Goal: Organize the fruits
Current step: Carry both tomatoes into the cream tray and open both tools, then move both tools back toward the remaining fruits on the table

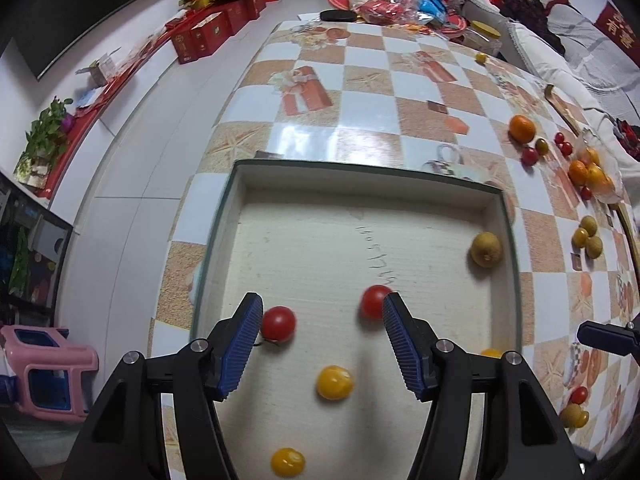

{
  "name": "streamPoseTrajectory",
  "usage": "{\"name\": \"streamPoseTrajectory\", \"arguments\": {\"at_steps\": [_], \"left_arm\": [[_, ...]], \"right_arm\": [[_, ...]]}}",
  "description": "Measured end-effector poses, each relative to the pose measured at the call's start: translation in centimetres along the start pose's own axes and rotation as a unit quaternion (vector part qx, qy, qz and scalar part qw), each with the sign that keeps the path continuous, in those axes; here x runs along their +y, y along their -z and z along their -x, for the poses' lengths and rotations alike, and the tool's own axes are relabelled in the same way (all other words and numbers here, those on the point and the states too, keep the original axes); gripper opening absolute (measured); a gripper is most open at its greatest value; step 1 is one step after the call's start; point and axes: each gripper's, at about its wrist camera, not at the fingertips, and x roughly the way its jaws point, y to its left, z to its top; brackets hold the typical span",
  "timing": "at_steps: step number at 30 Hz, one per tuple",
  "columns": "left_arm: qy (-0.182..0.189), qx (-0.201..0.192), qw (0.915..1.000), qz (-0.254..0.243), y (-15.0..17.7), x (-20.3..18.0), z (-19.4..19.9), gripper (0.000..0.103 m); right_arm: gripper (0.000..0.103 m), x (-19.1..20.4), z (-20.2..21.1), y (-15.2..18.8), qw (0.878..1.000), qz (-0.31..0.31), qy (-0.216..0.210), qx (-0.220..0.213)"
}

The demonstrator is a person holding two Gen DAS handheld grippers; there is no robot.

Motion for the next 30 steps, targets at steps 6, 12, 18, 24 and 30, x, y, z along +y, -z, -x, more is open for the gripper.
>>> {"name": "streamPoseTrajectory", "arguments": {"at_steps": [6,12,18,24,30], "left_arm": [[0.016,-0.009,0.9993,-0.032,0.3,-3.2,1.6,0.064],[0.042,-0.012,0.9967,-0.069,0.3,-7.1,2.7,0.064],[0.062,-0.012,0.9916,-0.112,1.4,-11.1,3.5,0.064],[0.091,0.002,0.9839,-0.154,3.8,-14.9,4.2,0.064],[0.125,0.024,0.9729,-0.193,7.3,-17.6,4.6,0.064]], "right_arm": [[0.087,-4.4,1.3,3.5,0.998,-0.061,0.022,0.012],[0.087,-9.5,2.5,7.0,0.989,-0.139,0.049,0.018],[0.087,-14.1,3.3,9.9,0.975,-0.209,0.073,0.023],[0.087,-16.5,3.6,11.2,0.966,-0.244,0.080,0.022],[0.087,-16.5,3.9,13.1,0.966,-0.248,0.067,0.028]]}}
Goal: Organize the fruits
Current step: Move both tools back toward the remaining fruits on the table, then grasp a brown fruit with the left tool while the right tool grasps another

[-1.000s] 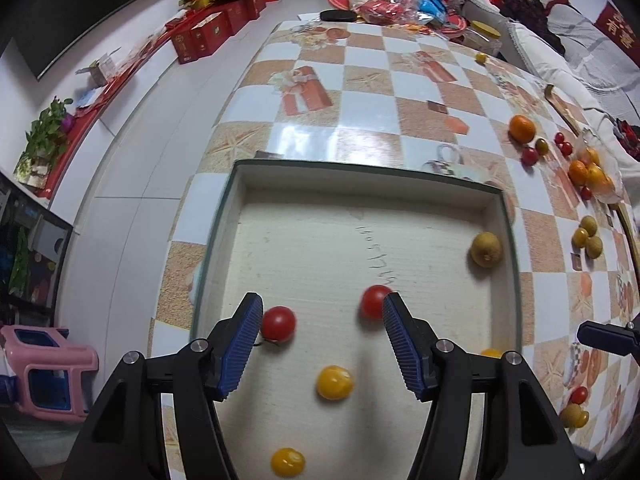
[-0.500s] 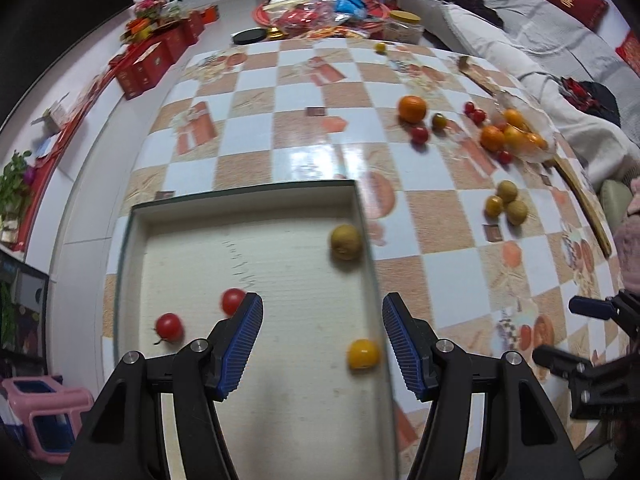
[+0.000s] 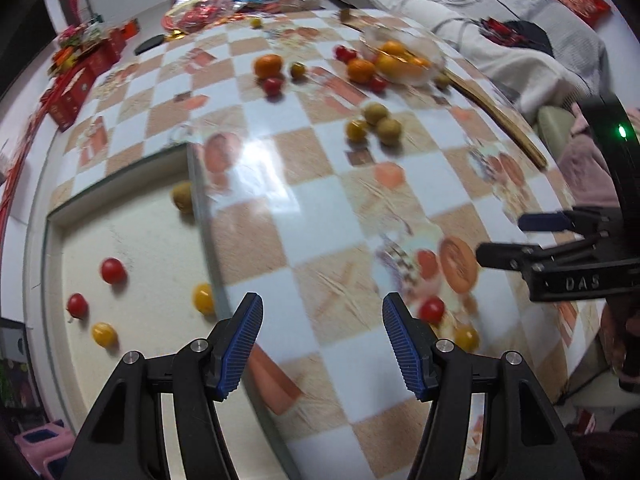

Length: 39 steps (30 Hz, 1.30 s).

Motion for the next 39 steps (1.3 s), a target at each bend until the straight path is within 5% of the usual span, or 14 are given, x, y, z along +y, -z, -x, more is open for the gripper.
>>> {"name": "streamPoseTrajectory", "arguments": {"at_steps": [6,28,39], "left_arm": [[0.024,0.021,0.9988,-0.038,1.8,-3.0,-1.1,0.064],[0.019,0.035,0.9991,-0.011,1.8,-5.9,-4.5,0.063],[-0.008,0.029,0.9995,0.004,1.9,-6.4,-4.6,0.044]], "right_arm": [[0.087,-1.0,-0.2,0.1,1.000,-0.009,0.002,0.000],[0.086,0.8,-3.3,-7.8,0.999,0.028,-0.004,-0.039],[0.065,2.6,-4.4,-11.5,0.996,0.059,0.000,-0.072]]}}
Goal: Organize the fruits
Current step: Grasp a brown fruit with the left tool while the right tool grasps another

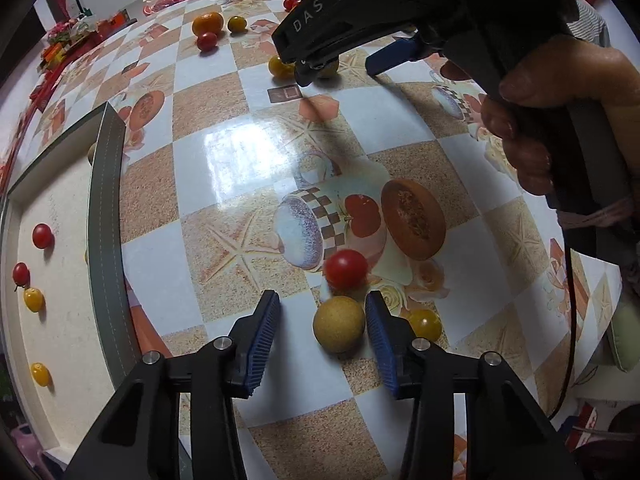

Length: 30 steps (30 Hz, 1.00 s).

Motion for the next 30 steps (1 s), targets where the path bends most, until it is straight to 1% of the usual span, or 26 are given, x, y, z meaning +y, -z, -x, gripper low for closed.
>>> {"name": "streamPoseTrajectory", "arguments": {"at_steps": [1,2,3,4,5,6,7,11,17,25,30], "left_arm": [[-0.006,-0.001,1.0000,0.001,0.0,0.0,0.0,0.041],[-0.013,-0.002,0.9999,0.001,0.1,0.0,0.0,0.037],[-0.013,-0.003,0.9999,0.002,0.1,0.0,0.1,0.036],[-0.011,-0.003,0.9999,0.004,0.1,0.1,0.1,0.036],[-0.009,-0.003,0.9999,0.008,0.1,0.2,0.1,0.034],[-0.011,-0.003,0.9999,0.010,0.0,0.4,0.1,0.029],[-0.009,-0.002,0.9999,0.014,0.0,0.6,0.1,0.029],[0.019,0.001,0.9991,0.039,-0.2,1.8,0.0,0.027],[0.038,0.002,0.9976,0.058,-0.2,2.3,0.0,0.027],[0.050,0.002,0.9964,0.069,-0.8,4.2,0.1,0.027],[0.054,-0.009,0.9960,0.071,-1.3,4.7,1.4,0.027]], "right_arm": [[0.062,0.1,-0.1,-0.2,1.000,0.002,0.000,-0.002],[0.056,0.2,-0.1,-0.2,1.000,0.004,0.000,-0.004],[0.049,0.3,-0.1,-0.4,1.000,0.005,-0.001,-0.006],[0.045,0.4,-0.2,-0.6,1.000,0.006,-0.001,-0.008],[0.034,0.4,-0.2,-0.7,1.000,0.005,-0.001,-0.010],[0.030,0.3,-0.2,-0.8,1.000,0.001,-0.006,-0.011],[0.030,0.1,-0.2,-0.9,1.000,-0.004,-0.010,-0.011],[0.030,-0.4,0.3,-0.3,1.000,-0.014,-0.018,-0.009],[0.030,-1.0,2.1,1.8,1.000,-0.015,-0.023,-0.005],[0.030,-1.3,4.1,5.0,0.999,-0.033,-0.037,0.008],[0.030,-1.1,5.1,6.3,0.998,-0.040,-0.044,0.013]]}}
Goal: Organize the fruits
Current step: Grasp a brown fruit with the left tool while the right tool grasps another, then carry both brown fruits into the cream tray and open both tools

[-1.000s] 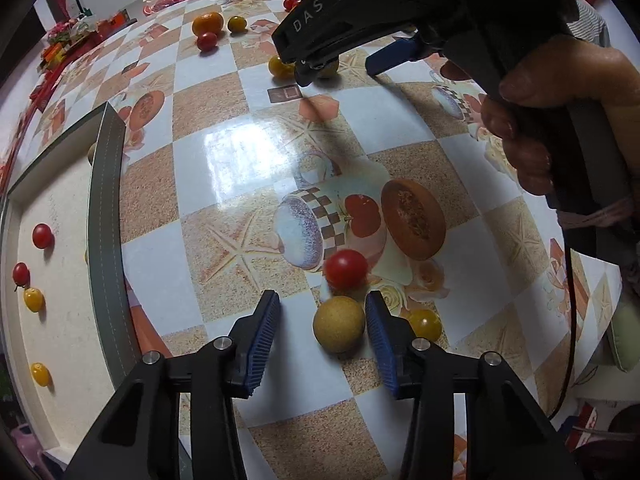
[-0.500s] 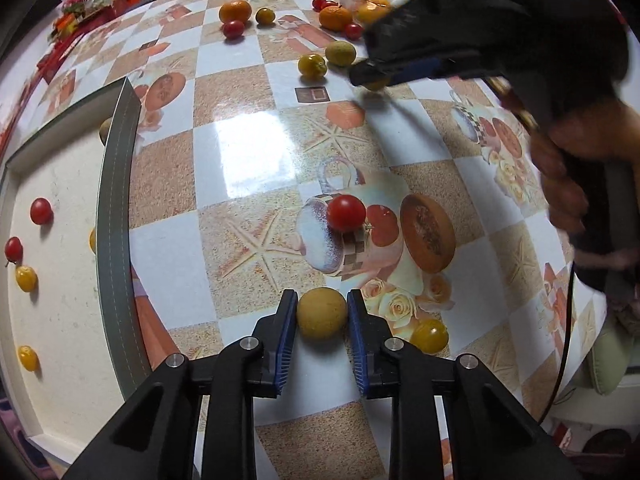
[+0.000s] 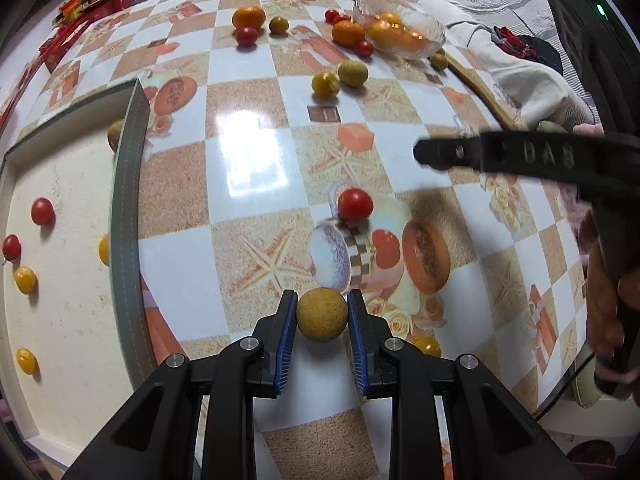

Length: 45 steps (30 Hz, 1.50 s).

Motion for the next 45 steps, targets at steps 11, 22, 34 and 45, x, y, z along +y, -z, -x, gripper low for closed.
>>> {"name": "streamPoseTrajectory", "arguments": {"at_steps": [11,22,34,45], "left_arm": [[-0.006,-0.034,0.9992,0.021,-0.9,2.3,3.4,0.027],[-0.044,-0.058,0.9943,0.078,0.5,8.5,6.3,0.027],[-0.082,-0.052,0.9848,0.144,4.5,15.0,7.3,0.027],[-0.097,-0.029,0.9798,0.172,7.1,17.4,5.7,0.027]], "right_arm": [[0.030,1.8,1.2,0.2,1.000,0.007,-0.008,0.002],[0.030,7.7,0.4,-1.2,0.998,0.055,-0.032,0.007],[0.030,16.8,-2.0,-2.5,0.987,0.139,-0.075,0.030],[0.030,22.7,-6.9,-2.6,0.975,0.198,-0.075,0.076]]}}
